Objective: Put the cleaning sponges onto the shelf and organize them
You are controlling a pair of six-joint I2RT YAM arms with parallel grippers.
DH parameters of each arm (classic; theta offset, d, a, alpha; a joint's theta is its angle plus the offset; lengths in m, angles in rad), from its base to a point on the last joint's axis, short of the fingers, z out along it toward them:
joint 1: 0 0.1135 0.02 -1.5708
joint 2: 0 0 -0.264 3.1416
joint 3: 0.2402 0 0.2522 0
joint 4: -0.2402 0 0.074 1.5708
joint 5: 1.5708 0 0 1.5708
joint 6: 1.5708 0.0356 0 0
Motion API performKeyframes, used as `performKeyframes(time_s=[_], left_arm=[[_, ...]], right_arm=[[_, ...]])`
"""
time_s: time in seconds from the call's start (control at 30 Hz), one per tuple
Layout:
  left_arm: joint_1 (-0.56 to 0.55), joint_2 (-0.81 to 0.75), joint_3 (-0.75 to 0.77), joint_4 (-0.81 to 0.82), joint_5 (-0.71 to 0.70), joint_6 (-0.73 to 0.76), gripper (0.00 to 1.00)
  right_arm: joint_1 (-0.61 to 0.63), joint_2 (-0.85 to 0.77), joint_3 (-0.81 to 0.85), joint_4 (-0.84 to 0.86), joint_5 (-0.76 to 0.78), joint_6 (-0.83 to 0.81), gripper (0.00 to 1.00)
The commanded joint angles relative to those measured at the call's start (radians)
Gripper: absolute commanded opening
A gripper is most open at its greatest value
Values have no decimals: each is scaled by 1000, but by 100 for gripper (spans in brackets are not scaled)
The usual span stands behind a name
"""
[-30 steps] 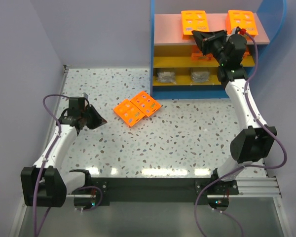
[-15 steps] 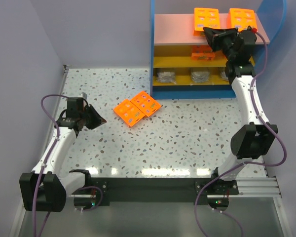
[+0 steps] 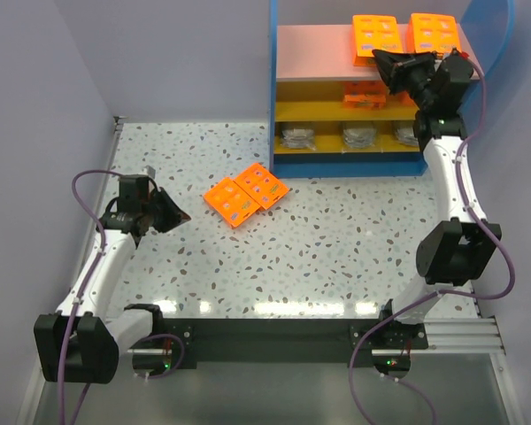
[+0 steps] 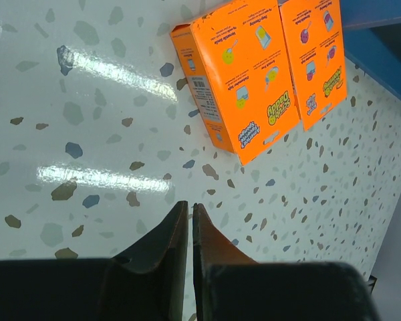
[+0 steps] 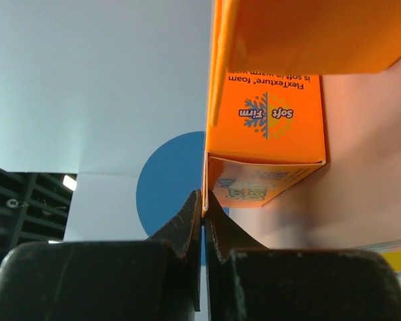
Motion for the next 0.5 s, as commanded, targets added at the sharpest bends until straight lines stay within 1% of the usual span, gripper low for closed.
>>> performKeyframes(time_s=[0.0, 0.17, 0.2, 0.23, 0.33, 0.37, 0.4, 0.43, 0.47], left_arm=[[10, -26, 18, -7, 17, 2, 12], [10, -32, 4, 5, 17, -7, 12], [10, -31, 4, 6, 19, -8, 12], [10, -32, 1, 8, 19, -11, 12], [10, -34, -3, 16, 20, -16, 14], [10, -34, 0, 19, 19, -19, 15], [10, -32, 1, 22, 20, -19, 15], [10, -28, 9, 29, 23, -21, 17], [10, -24, 14, 34, 22, -24, 18]], right_arm=[[1, -38, -9, 76, -82, 36, 0], [1, -79, -27, 48, -87, 25, 0], [-1, -87, -29, 45, -87, 25, 3], [-1, -90, -33, 45, -88, 19, 18], [-1, -122, -59, 42, -97, 16, 38], [-1, -134, -67, 50, -103, 16, 49], [1, -160, -75, 53, -105, 13, 53], [1, -176, -78, 51, -110, 4, 61], [-1, -191, -82, 44, -116, 1, 64]])
